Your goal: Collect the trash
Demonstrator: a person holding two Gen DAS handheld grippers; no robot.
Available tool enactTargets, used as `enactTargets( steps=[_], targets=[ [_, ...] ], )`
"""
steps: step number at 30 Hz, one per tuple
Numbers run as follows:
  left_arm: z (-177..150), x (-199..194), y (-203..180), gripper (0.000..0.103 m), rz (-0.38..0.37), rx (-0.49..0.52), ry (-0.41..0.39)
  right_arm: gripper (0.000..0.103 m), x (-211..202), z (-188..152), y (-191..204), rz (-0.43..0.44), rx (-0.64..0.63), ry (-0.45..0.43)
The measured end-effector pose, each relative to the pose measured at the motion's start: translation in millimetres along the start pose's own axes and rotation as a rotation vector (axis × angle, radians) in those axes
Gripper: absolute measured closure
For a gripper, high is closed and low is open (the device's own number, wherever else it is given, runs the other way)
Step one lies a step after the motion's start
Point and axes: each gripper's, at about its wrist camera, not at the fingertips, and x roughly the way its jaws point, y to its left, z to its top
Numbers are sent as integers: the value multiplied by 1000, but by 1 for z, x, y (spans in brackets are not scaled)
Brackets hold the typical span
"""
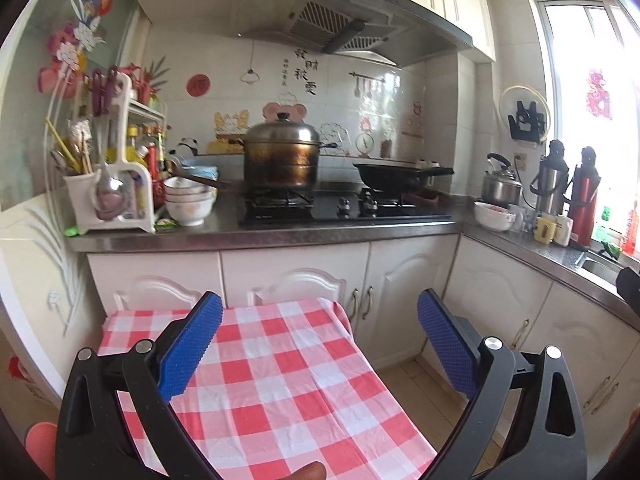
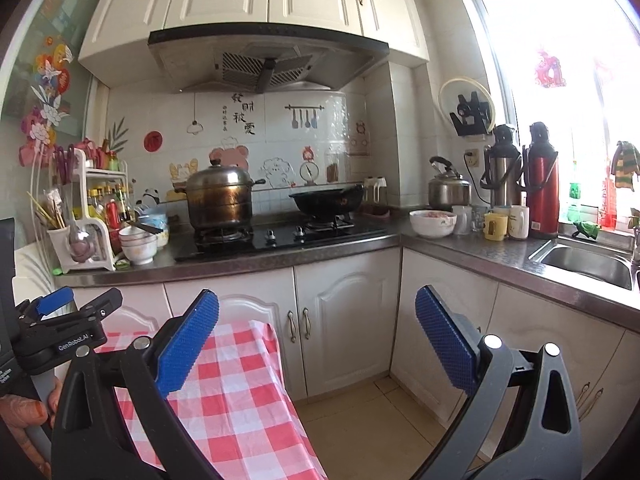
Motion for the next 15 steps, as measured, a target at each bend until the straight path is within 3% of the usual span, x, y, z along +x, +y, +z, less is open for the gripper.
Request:
enactTargets(
  steps=[8, 15],
  targets=[
    [3, -18, -1, 6, 79, 32, -43, 4, -14, 5, -4, 36, 35, -41],
    [4, -31, -3, 6, 102, 40, -71, 4, -20, 5, -2, 62, 33, -58]
  ],
)
